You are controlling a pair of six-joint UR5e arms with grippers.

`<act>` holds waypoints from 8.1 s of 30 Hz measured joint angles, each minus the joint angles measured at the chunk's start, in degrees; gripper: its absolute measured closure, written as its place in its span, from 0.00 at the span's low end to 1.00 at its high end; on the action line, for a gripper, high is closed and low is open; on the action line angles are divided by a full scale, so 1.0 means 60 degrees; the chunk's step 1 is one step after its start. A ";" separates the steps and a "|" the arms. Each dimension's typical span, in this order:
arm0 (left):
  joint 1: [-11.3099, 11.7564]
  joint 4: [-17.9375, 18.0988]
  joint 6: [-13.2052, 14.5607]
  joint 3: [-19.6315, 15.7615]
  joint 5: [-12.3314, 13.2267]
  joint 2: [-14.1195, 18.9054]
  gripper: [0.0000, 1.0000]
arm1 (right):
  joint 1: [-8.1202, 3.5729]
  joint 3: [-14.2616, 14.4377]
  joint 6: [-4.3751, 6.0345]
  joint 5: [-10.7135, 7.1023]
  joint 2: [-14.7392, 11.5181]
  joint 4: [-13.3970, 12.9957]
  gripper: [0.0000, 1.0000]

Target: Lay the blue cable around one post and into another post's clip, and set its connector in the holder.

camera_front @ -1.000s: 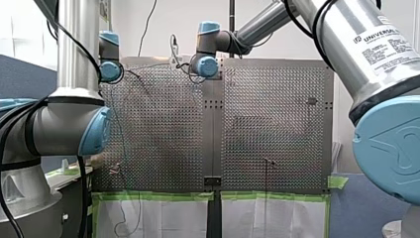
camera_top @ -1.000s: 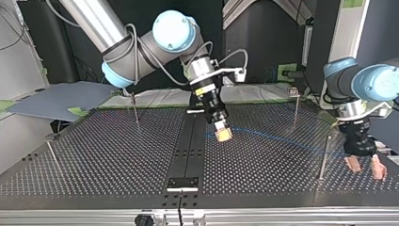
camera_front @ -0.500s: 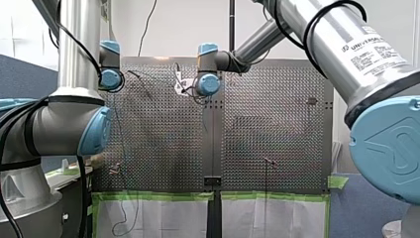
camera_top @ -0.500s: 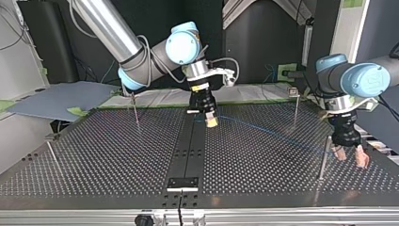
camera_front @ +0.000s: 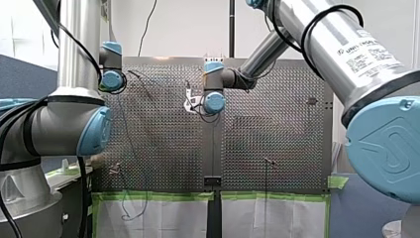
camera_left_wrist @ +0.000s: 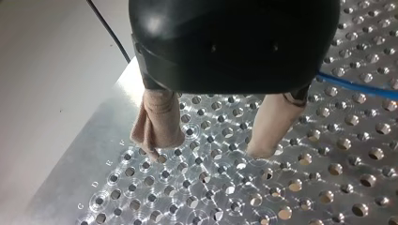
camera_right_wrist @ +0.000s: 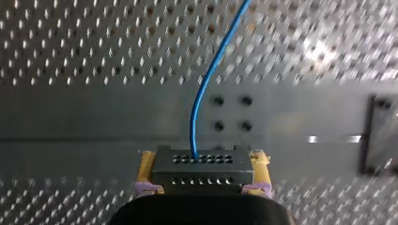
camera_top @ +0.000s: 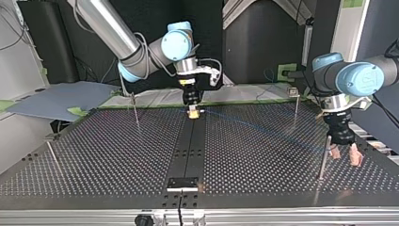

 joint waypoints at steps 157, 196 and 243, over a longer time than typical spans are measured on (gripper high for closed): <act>0.0523 -0.3028 -0.1236 -0.0519 0.1249 0.1743 0.00 | -0.6084 0.5306 -0.0862 -0.5437 0.2073 -0.6609 1.00; -0.0234 -0.6747 0.2486 0.0655 0.0078 0.3186 0.00 | -0.5987 0.5130 -0.0861 -0.5377 0.2077 -0.6401 1.00; -0.0442 -0.7692 0.6892 0.0687 0.0107 0.3211 0.00 | -0.5985 0.5094 -0.0861 -0.5378 0.2106 -0.6362 1.00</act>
